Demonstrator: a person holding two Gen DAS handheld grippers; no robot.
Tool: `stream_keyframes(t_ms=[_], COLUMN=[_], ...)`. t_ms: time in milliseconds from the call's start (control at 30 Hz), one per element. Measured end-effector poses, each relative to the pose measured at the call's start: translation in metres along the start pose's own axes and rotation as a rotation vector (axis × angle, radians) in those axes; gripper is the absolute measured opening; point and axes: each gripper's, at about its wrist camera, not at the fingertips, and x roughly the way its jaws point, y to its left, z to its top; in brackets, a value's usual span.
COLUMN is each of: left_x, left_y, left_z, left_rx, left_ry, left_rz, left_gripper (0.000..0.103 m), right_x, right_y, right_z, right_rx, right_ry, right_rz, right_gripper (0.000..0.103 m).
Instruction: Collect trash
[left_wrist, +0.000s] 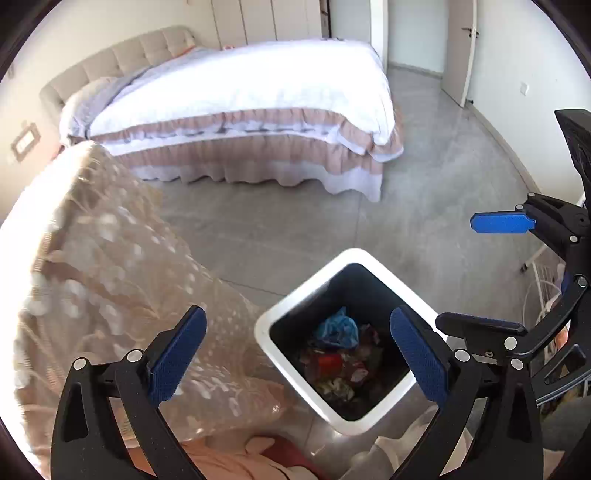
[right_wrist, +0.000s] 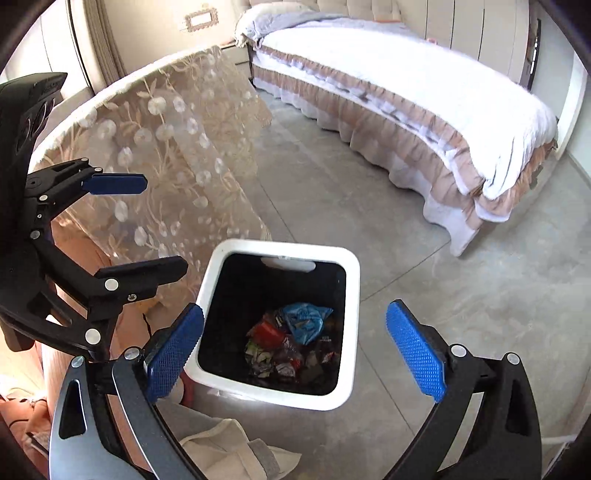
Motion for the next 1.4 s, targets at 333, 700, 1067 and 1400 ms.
stream_keyframes(t_ms=[333,700,1067,1400], left_x=[-0.126,-0.217,-0.299,-0.35], left_y=[0.076,0.122,0.161,0.176], left_z=[-0.004,-0.041,-0.097,-0.15], left_rx=[-0.25,-0.354,-0.459,-0.547], left_ry=[-0.223,-0.331,-0.417,-0.45], left_rz=[0.138,0.345,0.564,0.734], left_gripper=[0.098,0.098,0.098,0.098], right_x=[-0.075,-0.128,-0.171,-0.186], right_y=[0.053,0.137,0.228,0.296], right_z=[0.067,0.105,0.116,0.103], right_rx=[-0.036,-0.098,-0.125,-0.106], right_ry=[-0.264,-0.459,-0.603,-0.664], right_rz=[0.069,0.148,0.175,0.202], right_gripper=[0.098,0.098,0.098,0.098])
